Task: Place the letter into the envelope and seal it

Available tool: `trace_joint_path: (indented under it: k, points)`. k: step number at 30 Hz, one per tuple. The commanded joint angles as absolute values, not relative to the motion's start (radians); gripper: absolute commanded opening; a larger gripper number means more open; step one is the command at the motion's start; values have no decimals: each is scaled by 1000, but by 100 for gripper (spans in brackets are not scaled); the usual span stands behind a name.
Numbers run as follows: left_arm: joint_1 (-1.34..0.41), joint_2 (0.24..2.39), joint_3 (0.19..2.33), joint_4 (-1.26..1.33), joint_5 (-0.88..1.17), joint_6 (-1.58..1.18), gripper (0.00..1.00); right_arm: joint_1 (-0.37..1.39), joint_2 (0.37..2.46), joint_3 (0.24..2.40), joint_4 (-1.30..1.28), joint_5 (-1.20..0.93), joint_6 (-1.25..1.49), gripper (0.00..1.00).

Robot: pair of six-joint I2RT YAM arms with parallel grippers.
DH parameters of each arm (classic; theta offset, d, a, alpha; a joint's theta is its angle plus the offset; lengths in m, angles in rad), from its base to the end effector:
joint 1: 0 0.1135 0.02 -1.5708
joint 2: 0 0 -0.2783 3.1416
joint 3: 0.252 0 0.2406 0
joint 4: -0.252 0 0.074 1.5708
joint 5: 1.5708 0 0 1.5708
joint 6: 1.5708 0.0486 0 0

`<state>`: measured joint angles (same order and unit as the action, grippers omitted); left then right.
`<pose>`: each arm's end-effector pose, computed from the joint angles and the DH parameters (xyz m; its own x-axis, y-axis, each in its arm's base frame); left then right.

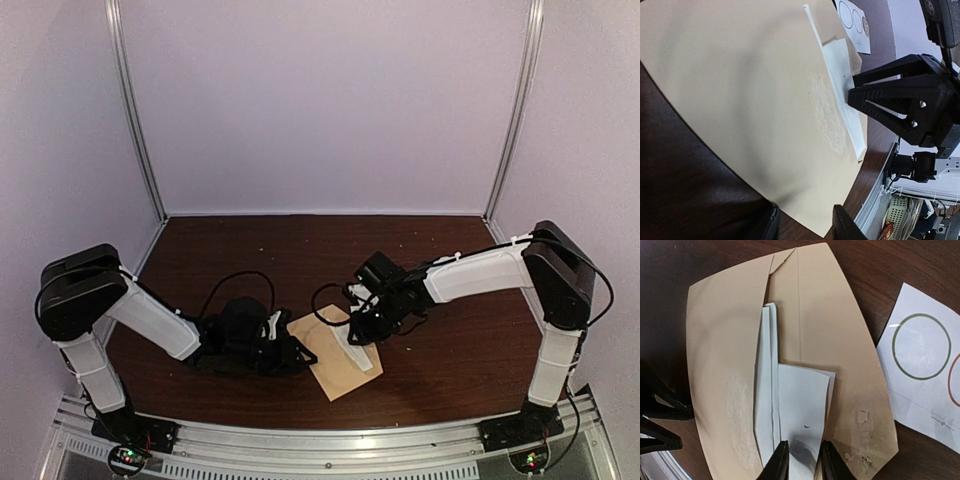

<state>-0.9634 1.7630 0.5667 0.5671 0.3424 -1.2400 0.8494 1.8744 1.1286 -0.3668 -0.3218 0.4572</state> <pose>0.1641 -0.2647 0.1213 -0.9872 -0.1407 -0.0757 -0.0161 0.5592 -0.8288 0.2316 0.2866 0.1573 -0.8867 -0.3740 -0.2717 -0.4606 0.7652 0.4498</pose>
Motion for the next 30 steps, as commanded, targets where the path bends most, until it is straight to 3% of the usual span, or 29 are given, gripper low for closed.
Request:
trace_joint_path:
  k: [1, 30]
  points:
    - [-969, 1784, 571, 592, 351, -1247, 38, 860, 1895, 1130, -335, -361, 475, 24]
    - [-968, 1786, 571, 600, 353, -1249, 37, 888, 1927, 1131, -249, -465, 517, 24]
